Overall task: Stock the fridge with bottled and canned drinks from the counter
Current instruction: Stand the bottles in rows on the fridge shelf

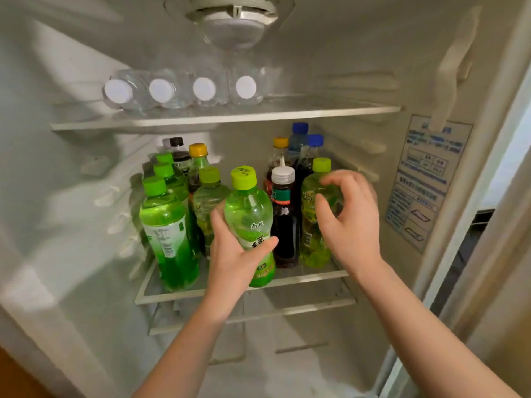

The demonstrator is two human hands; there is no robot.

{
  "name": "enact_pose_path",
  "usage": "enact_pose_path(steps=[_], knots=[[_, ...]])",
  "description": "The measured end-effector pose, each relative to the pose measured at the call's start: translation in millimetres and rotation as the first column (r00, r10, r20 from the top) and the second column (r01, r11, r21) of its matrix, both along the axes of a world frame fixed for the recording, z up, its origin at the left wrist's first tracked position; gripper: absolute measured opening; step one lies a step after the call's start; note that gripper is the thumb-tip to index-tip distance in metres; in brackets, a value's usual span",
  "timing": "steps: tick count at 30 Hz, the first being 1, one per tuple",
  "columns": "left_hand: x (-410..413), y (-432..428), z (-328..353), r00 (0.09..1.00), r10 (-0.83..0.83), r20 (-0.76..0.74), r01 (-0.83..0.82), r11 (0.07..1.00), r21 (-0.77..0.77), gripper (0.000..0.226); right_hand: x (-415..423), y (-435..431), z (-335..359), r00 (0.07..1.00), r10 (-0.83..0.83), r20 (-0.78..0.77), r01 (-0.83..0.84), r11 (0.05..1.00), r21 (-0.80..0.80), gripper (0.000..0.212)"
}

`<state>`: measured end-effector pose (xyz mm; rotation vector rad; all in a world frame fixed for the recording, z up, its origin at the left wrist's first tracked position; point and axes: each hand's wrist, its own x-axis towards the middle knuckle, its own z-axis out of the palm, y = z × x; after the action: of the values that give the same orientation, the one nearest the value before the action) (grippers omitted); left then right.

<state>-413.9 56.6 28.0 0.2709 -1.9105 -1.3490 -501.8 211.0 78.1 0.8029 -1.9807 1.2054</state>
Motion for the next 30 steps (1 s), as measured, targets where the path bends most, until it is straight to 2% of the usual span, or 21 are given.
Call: enact_pose_path(steps=[7, 13, 17, 22, 24, 26, 28, 30], knots=[[-22, -4, -10, 0.999, -0.05, -0.021, 0.047, 0.993, -0.109, 0.088, -19, -16, 0, 0.997, -0.055, 0.055, 0.055, 0.998, 0.005, 0.024], [-31, -3, -12, 1.0, -0.021, -0.011, 0.019, 0.992, -0.122, 0.093, -29, -26, 3, 0.999, -0.044, 0.028, 0.044, 0.999, -0.022, 0.031], [-31, -5, 7, 0.998, 0.002, -0.056, -0.018, 0.957, -0.291, 0.104, -32, -33, 8, 1.0, -0.004, 0.014, 0.005, 1.0, -0.008, 0.035], [-23, -21, 37, 0.99, -0.025, 0.142, 0.084, 0.9, -0.427, 0.102, -33, -38, 10, 0.999, -0.005, -0.052, 0.009, 0.997, 0.079, 0.034], [-19, -24, 48, 0.983, 0.013, 0.186, 0.085, 0.857, -0.508, 0.114, -36, -38, 9, 0.996, 0.029, -0.088, -0.017, 0.991, 0.133, 0.032], [-16, -26, 62, 0.973, 0.056, 0.222, 0.099, 0.773, -0.627, 0.119, -39, -38, 8, 0.992, 0.06, -0.111, -0.04, 0.983, 0.18, 0.03], [-19, -27, 77, 0.952, 0.107, 0.287, 0.143, 0.672, -0.726, 0.108, -42, -37, 6, 0.989, 0.079, -0.122, -0.051, 0.975, 0.216, 0.031], [-23, -31, 88, 0.923, 0.162, 0.348, 0.18, 0.62, -0.764, 0.098, -46, -34, 5, 0.985, 0.095, -0.144, -0.058, 0.968, 0.246, 0.033]])
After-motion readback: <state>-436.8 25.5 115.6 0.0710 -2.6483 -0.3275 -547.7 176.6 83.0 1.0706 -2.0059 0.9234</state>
